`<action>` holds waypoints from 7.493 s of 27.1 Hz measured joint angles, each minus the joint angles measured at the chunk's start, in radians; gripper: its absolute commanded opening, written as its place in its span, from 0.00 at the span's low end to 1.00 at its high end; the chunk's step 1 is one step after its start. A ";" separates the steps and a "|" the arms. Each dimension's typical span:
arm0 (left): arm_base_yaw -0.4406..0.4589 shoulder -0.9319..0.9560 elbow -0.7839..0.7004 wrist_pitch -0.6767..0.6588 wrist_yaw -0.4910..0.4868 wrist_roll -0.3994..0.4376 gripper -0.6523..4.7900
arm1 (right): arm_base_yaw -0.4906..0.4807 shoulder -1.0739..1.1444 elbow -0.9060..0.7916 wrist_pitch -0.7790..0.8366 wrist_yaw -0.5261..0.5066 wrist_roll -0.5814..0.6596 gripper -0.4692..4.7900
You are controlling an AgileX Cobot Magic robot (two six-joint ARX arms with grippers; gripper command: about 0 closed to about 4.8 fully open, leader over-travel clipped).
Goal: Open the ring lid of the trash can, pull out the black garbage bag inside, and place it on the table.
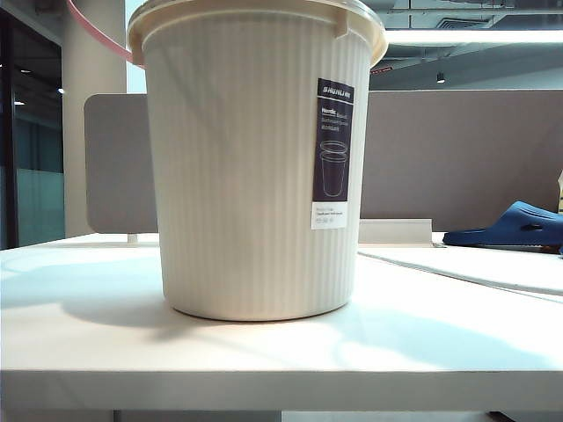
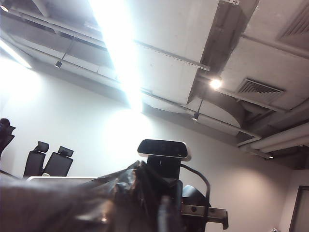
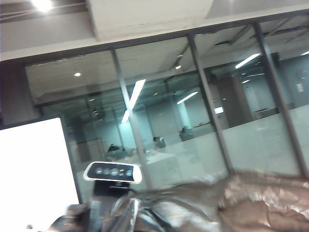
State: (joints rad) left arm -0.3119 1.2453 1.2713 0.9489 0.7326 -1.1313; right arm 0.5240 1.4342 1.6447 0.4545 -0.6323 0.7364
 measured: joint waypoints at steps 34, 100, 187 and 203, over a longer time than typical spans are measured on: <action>-0.002 0.002 0.000 -0.117 0.476 0.085 0.57 | -0.277 0.068 0.401 -0.159 -0.066 0.028 0.09; 0.002 0.000 -0.057 -0.691 0.376 0.643 0.57 | -0.771 0.146 0.523 -0.491 -0.083 -0.244 0.09; 0.002 0.000 -0.061 -0.723 0.365 0.645 0.57 | -0.530 0.139 -0.135 -0.706 0.142 -0.708 0.09; 0.002 0.000 -0.061 -0.752 0.361 0.675 0.57 | -0.531 0.139 -0.172 -0.677 0.136 -0.709 0.26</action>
State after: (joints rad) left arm -0.3103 1.2449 1.2098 0.1974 1.0939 -0.4561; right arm -0.0067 1.5730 1.4723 -0.2226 -0.4961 0.0277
